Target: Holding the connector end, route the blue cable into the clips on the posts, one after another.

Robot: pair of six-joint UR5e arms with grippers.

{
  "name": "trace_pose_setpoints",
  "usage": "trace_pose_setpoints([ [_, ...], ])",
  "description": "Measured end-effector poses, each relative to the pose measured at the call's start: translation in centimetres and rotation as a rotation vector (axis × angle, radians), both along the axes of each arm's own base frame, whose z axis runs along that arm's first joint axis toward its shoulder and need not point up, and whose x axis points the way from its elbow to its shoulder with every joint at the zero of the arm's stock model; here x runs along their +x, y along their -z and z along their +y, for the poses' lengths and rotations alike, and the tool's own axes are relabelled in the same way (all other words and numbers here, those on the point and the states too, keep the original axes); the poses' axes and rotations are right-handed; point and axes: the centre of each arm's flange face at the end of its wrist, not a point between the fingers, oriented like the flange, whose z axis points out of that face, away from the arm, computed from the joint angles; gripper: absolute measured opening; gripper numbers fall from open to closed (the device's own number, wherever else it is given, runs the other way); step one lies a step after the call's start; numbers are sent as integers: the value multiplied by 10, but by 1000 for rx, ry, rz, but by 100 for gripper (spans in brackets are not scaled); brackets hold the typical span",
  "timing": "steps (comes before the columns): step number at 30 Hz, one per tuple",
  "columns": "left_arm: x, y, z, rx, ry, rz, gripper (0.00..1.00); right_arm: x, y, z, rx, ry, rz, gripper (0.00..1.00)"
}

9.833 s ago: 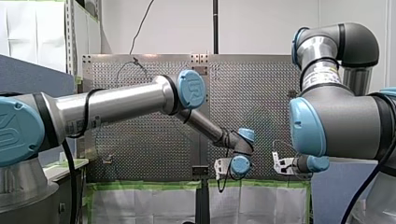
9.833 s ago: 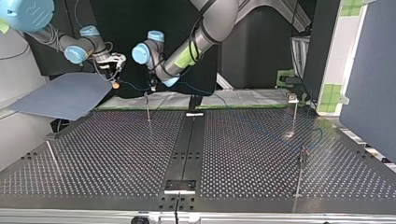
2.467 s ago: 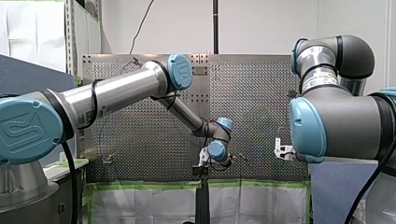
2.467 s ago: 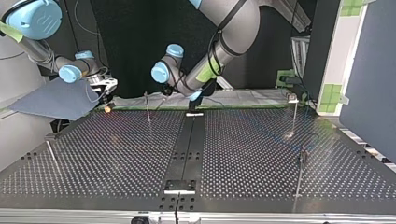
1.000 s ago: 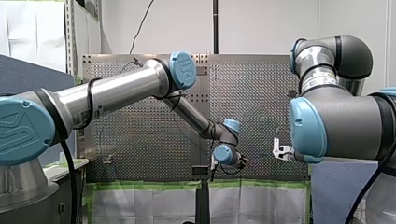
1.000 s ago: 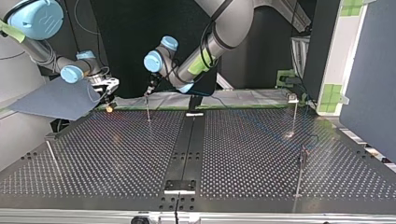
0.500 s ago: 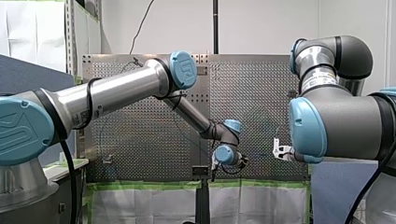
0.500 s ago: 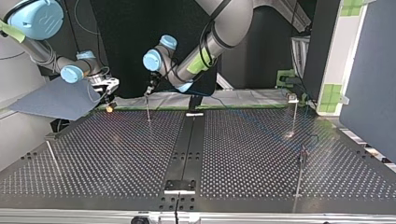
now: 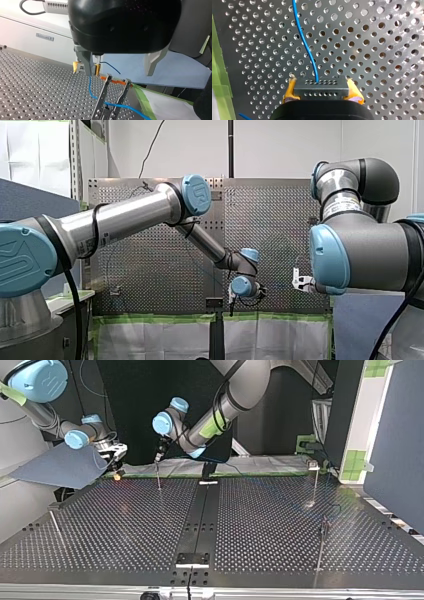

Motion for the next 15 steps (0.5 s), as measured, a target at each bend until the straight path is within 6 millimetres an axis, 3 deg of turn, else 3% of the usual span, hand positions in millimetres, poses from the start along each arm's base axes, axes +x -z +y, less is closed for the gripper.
trace_pose_setpoints([
  [15,-5,1,0,9,-21,6,100,1,0,1,0,-3,5,0],
])
